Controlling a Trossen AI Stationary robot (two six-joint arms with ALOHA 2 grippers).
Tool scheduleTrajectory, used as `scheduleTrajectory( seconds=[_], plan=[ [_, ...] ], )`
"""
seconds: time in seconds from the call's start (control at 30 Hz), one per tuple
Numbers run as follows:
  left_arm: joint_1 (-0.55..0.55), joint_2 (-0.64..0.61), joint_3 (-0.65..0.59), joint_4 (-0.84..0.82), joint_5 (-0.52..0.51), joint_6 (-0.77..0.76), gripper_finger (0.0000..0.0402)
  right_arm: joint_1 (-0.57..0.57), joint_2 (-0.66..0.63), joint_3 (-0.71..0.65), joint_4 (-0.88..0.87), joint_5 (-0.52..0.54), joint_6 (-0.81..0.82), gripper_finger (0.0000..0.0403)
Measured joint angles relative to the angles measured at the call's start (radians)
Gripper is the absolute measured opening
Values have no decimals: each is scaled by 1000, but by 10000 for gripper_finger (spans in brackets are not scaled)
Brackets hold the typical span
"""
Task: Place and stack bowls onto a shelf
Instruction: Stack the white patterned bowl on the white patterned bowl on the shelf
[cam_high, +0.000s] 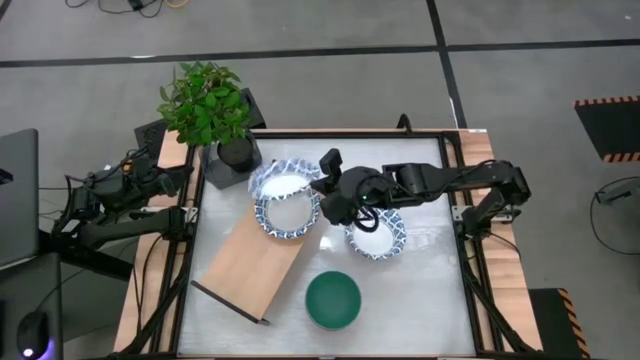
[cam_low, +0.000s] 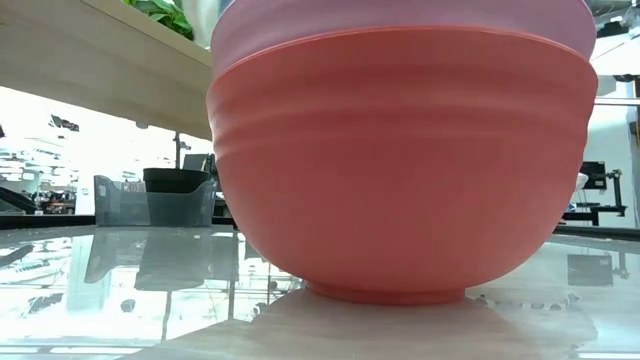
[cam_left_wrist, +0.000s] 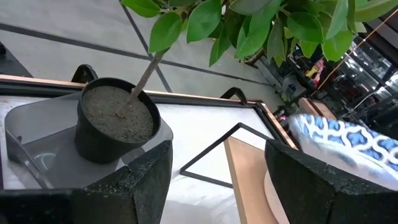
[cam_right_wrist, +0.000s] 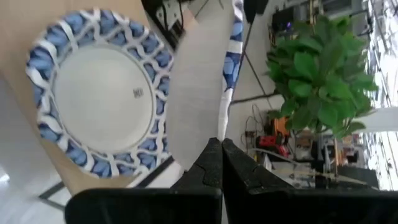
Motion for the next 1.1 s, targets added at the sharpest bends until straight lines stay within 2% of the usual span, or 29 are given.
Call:
scheduleTrajectory(
  seconds=[0.7, 0.87, 0.97, 1.1],
  plan=[
    [0, 0, 0, -22, 18, -4, 242, 13, 2, -54, 28, -7, 79, 17],
    [0, 0, 0, -22, 34, -14, 242, 13, 50, -56, 22, -20, 59, 17],
    [0, 0, 0, -22, 37, -30, 242, 14, 68, -53, 0, -46, 60, 32],
    [0, 0, 0, -21, 35, -61, 242, 27, 101, -53, -35, -28, 63, 62]
  ],
)
